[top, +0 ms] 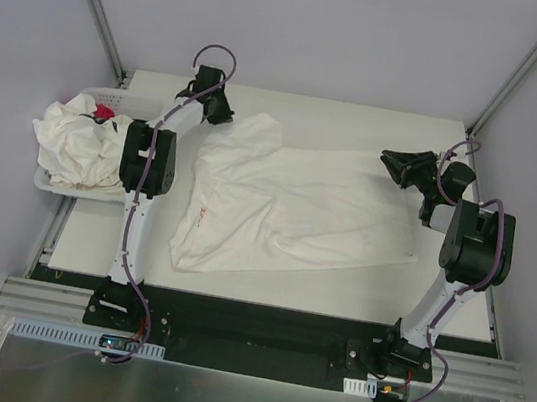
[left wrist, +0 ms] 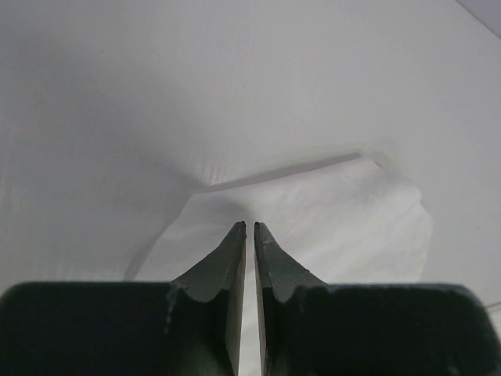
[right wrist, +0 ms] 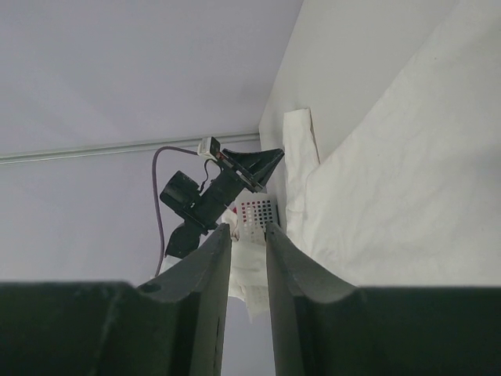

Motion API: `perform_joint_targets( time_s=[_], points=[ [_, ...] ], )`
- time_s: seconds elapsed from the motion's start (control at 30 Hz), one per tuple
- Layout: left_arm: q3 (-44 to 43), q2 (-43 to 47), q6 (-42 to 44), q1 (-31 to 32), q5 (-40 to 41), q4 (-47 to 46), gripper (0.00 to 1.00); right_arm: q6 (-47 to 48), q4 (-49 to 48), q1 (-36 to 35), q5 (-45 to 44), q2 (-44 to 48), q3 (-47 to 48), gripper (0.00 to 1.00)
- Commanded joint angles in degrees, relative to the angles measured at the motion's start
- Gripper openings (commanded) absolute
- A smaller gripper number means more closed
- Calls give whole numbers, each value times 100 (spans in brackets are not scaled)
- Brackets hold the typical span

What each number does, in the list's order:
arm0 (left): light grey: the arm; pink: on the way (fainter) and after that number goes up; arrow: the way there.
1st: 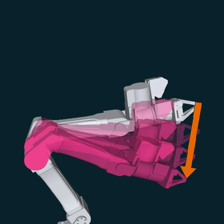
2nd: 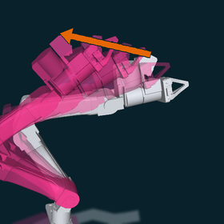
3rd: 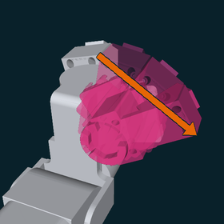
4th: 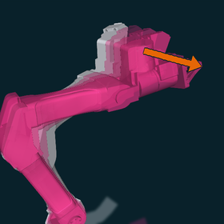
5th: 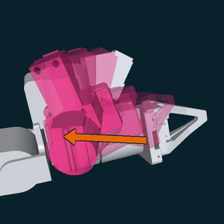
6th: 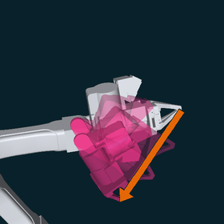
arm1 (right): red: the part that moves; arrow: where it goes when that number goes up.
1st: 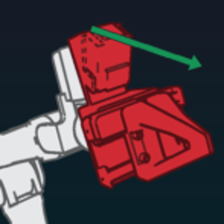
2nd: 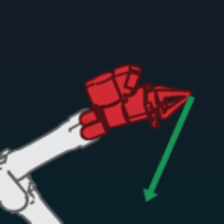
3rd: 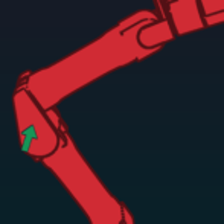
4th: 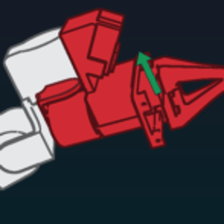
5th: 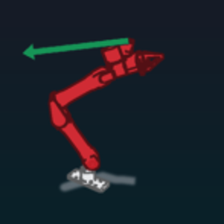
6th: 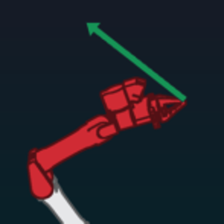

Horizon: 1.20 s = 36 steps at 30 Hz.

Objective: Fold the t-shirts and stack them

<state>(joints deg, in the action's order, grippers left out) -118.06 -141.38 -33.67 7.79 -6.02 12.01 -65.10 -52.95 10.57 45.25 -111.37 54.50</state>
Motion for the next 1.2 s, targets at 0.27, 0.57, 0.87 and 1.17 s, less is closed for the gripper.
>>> perform_joint_targets(
  time_s=[0.27,0.57,0.87,1.17],
  points=[
    [-446,-56,124,-129,49,-6,67,68,-339,68,36,248,-18,27],
    [-393,-82,168,-208,66,-15,69,41,-339,139,36,239,-1,26],
    [-525,-214,115,-217,31,-15,69,6,-339,182,10,274,17,26],
    [-385,-276,-8,-164,-224,-14,68,-20,-383,209,1,274,8,26]
  ],
)
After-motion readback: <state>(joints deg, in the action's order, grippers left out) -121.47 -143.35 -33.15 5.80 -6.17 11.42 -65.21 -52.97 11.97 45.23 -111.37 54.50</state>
